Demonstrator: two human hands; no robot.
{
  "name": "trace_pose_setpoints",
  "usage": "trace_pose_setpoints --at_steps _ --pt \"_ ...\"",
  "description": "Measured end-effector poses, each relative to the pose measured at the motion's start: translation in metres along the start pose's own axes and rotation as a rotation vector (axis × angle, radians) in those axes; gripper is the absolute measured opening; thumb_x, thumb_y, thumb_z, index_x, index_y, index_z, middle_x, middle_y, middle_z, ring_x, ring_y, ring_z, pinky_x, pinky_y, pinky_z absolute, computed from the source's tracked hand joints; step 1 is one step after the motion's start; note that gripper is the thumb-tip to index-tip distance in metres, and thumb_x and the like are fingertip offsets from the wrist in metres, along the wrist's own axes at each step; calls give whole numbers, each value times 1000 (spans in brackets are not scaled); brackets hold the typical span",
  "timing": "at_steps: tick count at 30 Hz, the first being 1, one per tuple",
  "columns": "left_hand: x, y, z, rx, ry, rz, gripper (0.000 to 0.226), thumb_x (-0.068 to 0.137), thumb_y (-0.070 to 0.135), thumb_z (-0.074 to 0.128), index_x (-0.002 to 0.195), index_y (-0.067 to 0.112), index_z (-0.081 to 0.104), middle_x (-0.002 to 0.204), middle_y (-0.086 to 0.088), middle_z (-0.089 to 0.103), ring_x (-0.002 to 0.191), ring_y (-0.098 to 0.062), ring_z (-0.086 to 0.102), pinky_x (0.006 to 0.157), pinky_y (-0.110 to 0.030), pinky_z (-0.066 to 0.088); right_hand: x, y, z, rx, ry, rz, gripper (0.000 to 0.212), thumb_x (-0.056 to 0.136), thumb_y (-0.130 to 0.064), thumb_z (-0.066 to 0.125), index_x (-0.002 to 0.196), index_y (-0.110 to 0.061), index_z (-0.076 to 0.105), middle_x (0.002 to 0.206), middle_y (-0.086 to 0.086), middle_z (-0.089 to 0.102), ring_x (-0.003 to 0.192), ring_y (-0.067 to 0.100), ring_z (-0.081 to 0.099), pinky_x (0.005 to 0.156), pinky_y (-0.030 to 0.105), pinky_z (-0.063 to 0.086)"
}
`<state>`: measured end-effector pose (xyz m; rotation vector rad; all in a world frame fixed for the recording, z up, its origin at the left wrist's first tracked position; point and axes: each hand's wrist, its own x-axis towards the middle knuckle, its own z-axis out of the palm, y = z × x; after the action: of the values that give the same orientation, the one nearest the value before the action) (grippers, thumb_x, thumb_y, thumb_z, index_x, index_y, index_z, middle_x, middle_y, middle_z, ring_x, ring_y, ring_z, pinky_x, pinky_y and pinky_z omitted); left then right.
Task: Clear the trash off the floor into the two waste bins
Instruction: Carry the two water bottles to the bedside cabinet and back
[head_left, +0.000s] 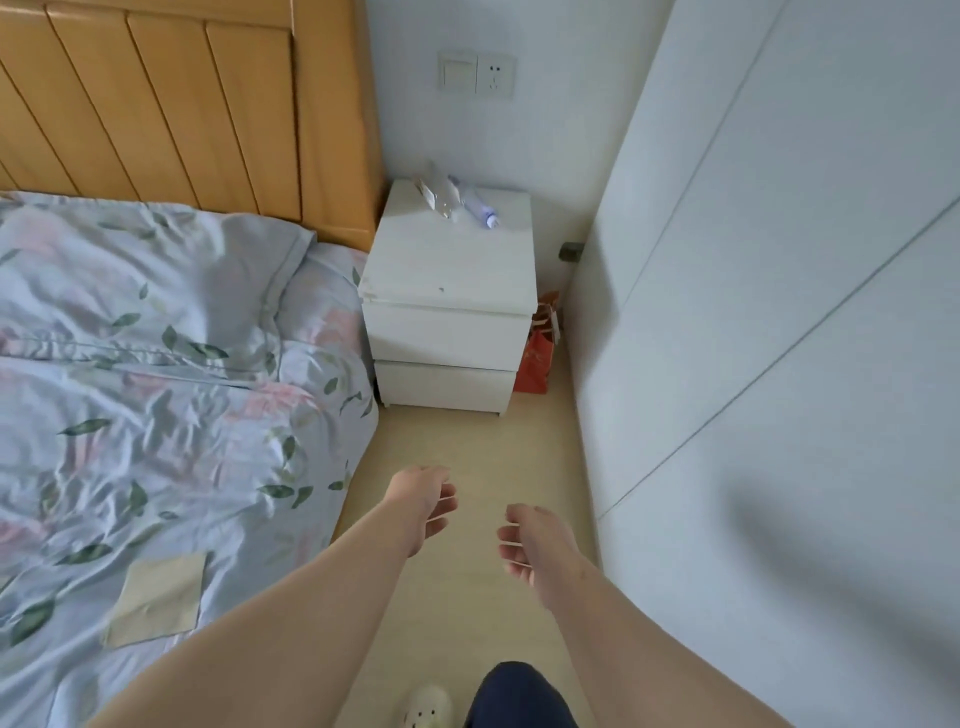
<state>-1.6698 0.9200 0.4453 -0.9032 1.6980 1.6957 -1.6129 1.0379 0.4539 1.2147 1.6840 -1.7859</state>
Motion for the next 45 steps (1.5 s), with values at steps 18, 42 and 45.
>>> trace_pose_setpoints --at_steps 18,42,45 --pt "231 284 73 -102 84 -75 12 93 19 49 82 15 53 77 0 58 65 -13 56 57 -27 41 242 -317 64 -131 -47 5 12 91 -10 46 81 -9 52 71 6 55 55 17 49 53 26 38" --pt "449 519 119 85 36 -154 13 92 14 50 80 15 52 79 -1 55 67 -13 55 76 -30 44 456 -529 133 -55 55 210 14 90 -7 42 78 -11 45 69 4 46 55 16 41 53 24 32" --pt "471 523 140 53 82 -195 6 91 18 55 90 12 53 81 0 52 70 -14 55 78 -32 46 487 -540 124 -81 67 179 26 90 -6 44 65 -13 38 66 3 39 54 15 38 53 24 31"
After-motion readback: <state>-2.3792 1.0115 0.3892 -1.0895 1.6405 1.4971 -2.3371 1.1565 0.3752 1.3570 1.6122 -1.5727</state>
